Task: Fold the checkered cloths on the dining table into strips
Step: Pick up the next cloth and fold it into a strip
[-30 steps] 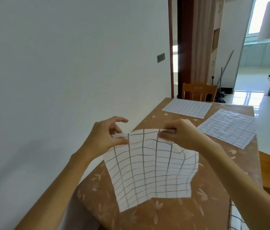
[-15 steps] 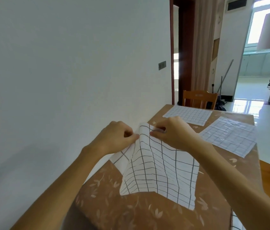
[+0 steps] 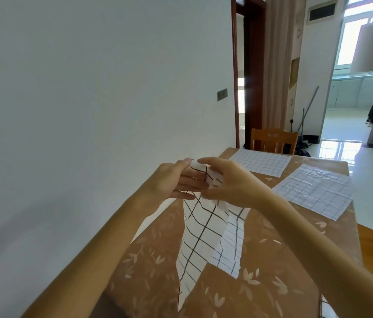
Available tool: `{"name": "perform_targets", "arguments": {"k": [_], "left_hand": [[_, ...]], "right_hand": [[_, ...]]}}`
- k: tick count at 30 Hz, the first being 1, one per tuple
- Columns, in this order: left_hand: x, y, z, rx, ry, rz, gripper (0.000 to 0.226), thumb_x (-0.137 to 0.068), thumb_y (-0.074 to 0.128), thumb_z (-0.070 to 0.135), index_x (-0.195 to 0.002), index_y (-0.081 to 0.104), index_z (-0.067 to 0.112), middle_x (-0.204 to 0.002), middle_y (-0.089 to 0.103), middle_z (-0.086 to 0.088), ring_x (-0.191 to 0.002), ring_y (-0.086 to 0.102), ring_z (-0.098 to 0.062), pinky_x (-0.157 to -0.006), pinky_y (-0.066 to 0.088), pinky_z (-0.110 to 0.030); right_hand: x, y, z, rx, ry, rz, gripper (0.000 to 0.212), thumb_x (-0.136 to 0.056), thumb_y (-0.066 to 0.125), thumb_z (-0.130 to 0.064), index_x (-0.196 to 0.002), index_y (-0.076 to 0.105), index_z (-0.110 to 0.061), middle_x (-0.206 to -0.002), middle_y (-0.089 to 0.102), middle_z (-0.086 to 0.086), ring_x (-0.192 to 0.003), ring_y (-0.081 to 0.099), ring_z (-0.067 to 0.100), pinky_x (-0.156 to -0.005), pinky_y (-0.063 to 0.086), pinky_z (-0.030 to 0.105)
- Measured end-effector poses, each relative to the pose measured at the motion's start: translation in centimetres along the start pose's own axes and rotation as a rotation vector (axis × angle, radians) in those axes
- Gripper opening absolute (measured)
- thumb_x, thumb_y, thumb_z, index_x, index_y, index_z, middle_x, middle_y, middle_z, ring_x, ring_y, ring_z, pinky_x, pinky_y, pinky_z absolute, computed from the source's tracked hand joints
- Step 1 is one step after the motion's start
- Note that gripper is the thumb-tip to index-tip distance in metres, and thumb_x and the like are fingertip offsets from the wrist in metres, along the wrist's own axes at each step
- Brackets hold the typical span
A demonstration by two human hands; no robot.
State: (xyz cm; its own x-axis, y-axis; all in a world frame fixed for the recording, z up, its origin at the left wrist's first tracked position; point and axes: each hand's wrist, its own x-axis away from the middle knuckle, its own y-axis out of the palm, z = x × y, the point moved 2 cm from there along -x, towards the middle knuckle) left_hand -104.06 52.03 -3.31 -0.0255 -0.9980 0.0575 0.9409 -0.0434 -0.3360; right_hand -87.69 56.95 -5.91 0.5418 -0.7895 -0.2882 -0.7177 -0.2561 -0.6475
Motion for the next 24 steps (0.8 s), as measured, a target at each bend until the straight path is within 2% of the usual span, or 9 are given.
{"name": "perform_targets", "arguments": {"k": [3, 6, 7, 9, 12, 16, 19, 21, 24], "left_hand": [[0.2, -0.5, -0.1, -0.007, 0.050, 0.032, 0.043, -0.108, 0.040, 0.034, -0.108, 0.076, 0.009, -0.097, 0.080, -0.008, -0.094, 0.077, -0.021, -0.088, 0.061, -0.040], [0.0, -2.0, -0.5, -0.174, 0.320, 0.352, 0.016, -0.096, 0.067, 0.023, -0.106, 0.075, 0.014, -0.088, 0.079, -0.002, -0.085, 0.076, -0.017, -0.080, 0.064, -0.034], [-0.2, -2.8, -0.9, -0.224, 0.385, 0.411, 0.025, -0.089, 0.076, 0.024, -0.113, 0.072, 0.019, -0.094, 0.076, 0.002, -0.089, 0.074, -0.013, -0.079, 0.062, -0.024], [-0.6, -3.8, -1.8, -0.232, 0.361, 0.266, 0.059, -0.078, 0.084, 0.032, -0.132, 0.058, 0.031, -0.121, 0.067, 0.012, -0.108, 0.064, 0.000, -0.084, 0.054, -0.012], [-0.9, -3.3, -3.2, -0.111, 0.257, -0.010, 0.057, -0.078, 0.083, 0.024, -0.131, 0.062, 0.025, -0.126, 0.071, 0.002, -0.116, 0.067, -0.011, -0.098, 0.056, -0.031], [-0.8, -2.3, -3.2, 0.009, 0.374, 0.104, 0.025, -0.080, 0.078, 0.006, -0.105, 0.076, 0.005, -0.102, 0.079, -0.007, -0.098, 0.076, -0.022, -0.087, 0.061, -0.033], [-0.7, -2.8, -2.6, 0.075, 0.415, 0.188, 0.027, -0.074, 0.081, 0.002, -0.100, 0.077, 0.007, -0.098, 0.080, -0.005, -0.093, 0.077, -0.020, -0.081, 0.061, -0.028], [-0.6, -3.3, -2.4, 0.100, 0.412, 0.229, 0.033, -0.070, 0.083, 0.008, -0.102, 0.076, 0.009, -0.100, 0.080, -0.004, -0.094, 0.077, -0.020, -0.082, 0.062, -0.030], [-0.7, -3.6, -2.1, 0.119, 0.422, 0.266, 0.039, -0.068, 0.084, 0.016, -0.106, 0.076, 0.013, -0.103, 0.080, -0.003, -0.096, 0.076, -0.021, -0.082, 0.062, -0.031]], "right_hand": [[0.1, -0.5, -0.2, 0.019, -0.011, -0.018, 0.068, -0.084, 0.065, -0.002, -0.142, 0.044, -0.028, -0.099, 0.061, -0.013, -0.082, 0.061, 0.002, -0.068, 0.050, 0.017], [0.4, -1.2, -0.1, 0.020, -0.047, -0.025, 0.067, -0.085, 0.060, 0.005, -0.142, 0.046, -0.029, -0.107, 0.064, -0.013, -0.100, 0.064, 0.007, -0.087, 0.053, 0.023], [0.6, -1.4, -0.1, 0.004, -0.065, -0.034, 0.067, -0.086, 0.060, 0.006, -0.141, 0.047, -0.029, -0.107, 0.066, -0.013, -0.103, 0.065, 0.008, -0.091, 0.054, 0.025], [0.8, -1.8, -0.1, -0.073, -0.112, -0.058, 0.064, -0.087, 0.061, 0.008, -0.140, 0.050, -0.027, -0.100, 0.072, -0.011, -0.098, 0.069, 0.009, -0.091, 0.056, 0.026], [0.8, -2.5, -0.3, -0.192, -0.154, -0.075, 0.061, -0.087, 0.064, 0.009, -0.138, 0.053, -0.023, -0.102, 0.076, -0.007, -0.098, 0.073, 0.011, -0.089, 0.058, 0.025], [0.5, -3.7, 0.4, -0.078, -0.131, 0.017, 0.047, -0.088, 0.074, -0.020, -0.132, 0.057, -0.026, -0.100, 0.075, 0.001, -0.091, 0.072, 0.017, -0.090, 0.059, 0.031], [0.6, -4.2, 2.0, -0.031, -0.013, 0.097, 0.053, -0.078, 0.070, -0.057, -0.102, 0.069, -0.010, -0.084, 0.069, 0.015, -0.075, 0.063, 0.036, -0.073, 0.056, 0.034], [0.7, -4.5, 3.1, -0.172, 0.065, 0.155, 0.060, -0.077, 0.068, -0.056, -0.087, 0.068, 0.004, -0.075, 0.063, 0.015, -0.067, 0.059, 0.033, -0.068, 0.053, 0.034], [1.0, -4.5, 3.4, -0.404, 0.124, 0.198, 0.030, -0.082, 0.070, -0.039, -0.091, 0.073, -0.010, -0.086, 0.074, 0.007, -0.083, 0.074, 0.025, -0.077, 0.061, 0.026]]}}
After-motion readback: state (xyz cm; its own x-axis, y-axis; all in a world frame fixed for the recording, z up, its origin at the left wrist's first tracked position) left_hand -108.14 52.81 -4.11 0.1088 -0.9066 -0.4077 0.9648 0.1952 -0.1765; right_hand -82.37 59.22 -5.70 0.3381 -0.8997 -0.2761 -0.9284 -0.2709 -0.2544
